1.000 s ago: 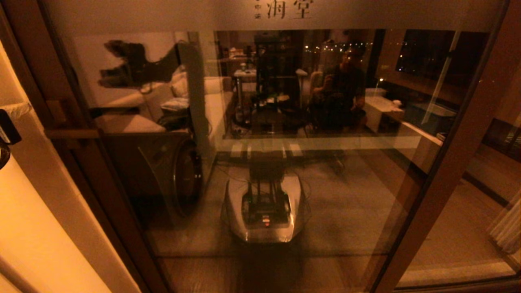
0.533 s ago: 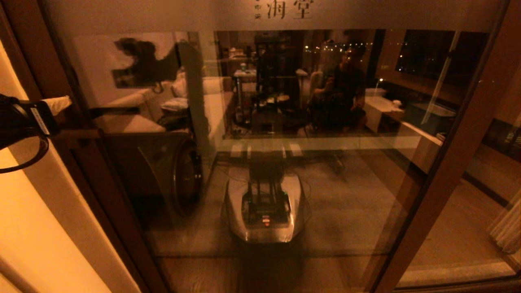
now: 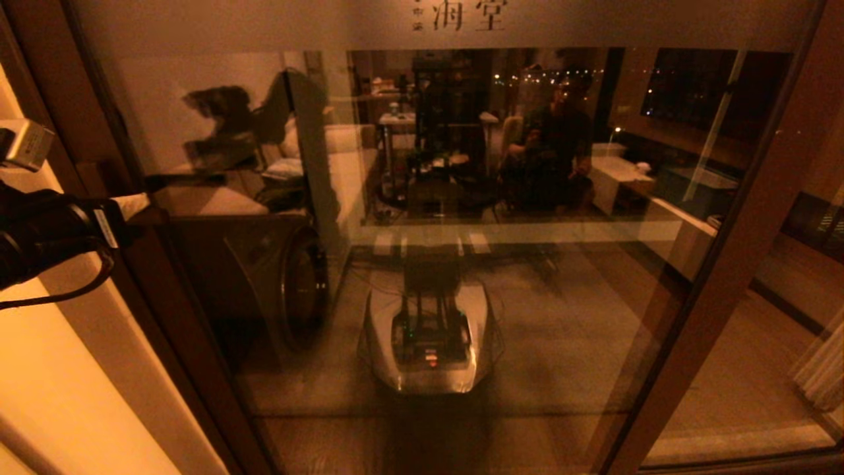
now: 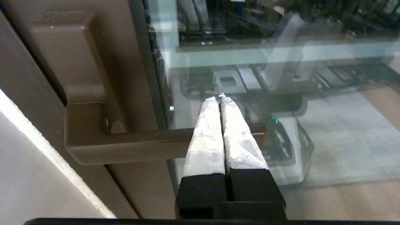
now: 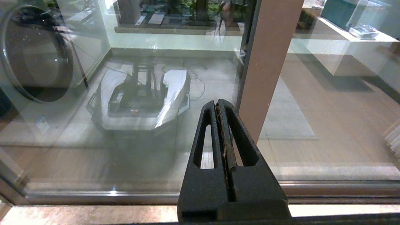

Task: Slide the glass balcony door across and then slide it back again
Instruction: Open the slid door

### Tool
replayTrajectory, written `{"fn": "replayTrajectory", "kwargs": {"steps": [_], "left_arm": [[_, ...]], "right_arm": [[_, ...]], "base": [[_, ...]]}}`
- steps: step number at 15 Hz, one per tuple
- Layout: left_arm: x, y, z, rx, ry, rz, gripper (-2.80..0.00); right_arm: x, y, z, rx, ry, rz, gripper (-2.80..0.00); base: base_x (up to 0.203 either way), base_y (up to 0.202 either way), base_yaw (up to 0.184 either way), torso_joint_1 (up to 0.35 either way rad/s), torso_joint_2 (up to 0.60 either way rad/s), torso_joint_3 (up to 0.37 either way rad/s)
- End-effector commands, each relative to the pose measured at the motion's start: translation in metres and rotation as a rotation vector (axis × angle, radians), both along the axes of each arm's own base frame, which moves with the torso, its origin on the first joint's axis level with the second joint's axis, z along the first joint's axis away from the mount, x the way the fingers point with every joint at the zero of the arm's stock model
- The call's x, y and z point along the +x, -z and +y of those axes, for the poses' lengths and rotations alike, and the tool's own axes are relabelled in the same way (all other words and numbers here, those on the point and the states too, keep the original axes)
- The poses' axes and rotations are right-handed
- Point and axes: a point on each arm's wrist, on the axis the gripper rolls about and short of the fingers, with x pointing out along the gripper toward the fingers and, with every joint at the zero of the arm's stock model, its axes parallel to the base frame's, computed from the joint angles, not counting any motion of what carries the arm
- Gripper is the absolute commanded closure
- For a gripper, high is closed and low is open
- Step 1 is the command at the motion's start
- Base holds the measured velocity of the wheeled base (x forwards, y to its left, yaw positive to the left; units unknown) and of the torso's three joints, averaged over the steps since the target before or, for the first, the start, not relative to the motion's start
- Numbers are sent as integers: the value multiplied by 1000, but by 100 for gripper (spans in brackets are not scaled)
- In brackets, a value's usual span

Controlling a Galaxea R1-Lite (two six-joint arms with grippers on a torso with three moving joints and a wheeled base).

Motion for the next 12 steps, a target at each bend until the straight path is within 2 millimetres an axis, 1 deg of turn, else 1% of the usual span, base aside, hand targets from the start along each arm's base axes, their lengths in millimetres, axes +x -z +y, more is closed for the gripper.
{"fn": "replayTrajectory", "kwargs": {"steps": [1, 6, 12], "left_arm": [[4, 11, 1, -7, 1, 36, 0], [12, 34, 4, -3, -34, 39, 0], [9, 46, 3, 6, -35, 66, 0]], "right_arm": [[0, 0, 0, -1, -1, 2, 0], [0, 0, 0, -1, 0, 2, 0], [0, 0, 0, -1, -1, 2, 0]], "base": [[0, 0, 0, 0, 0, 0], [0, 0, 0, 0, 0, 0], [0, 0, 0, 0, 0, 0]]}}
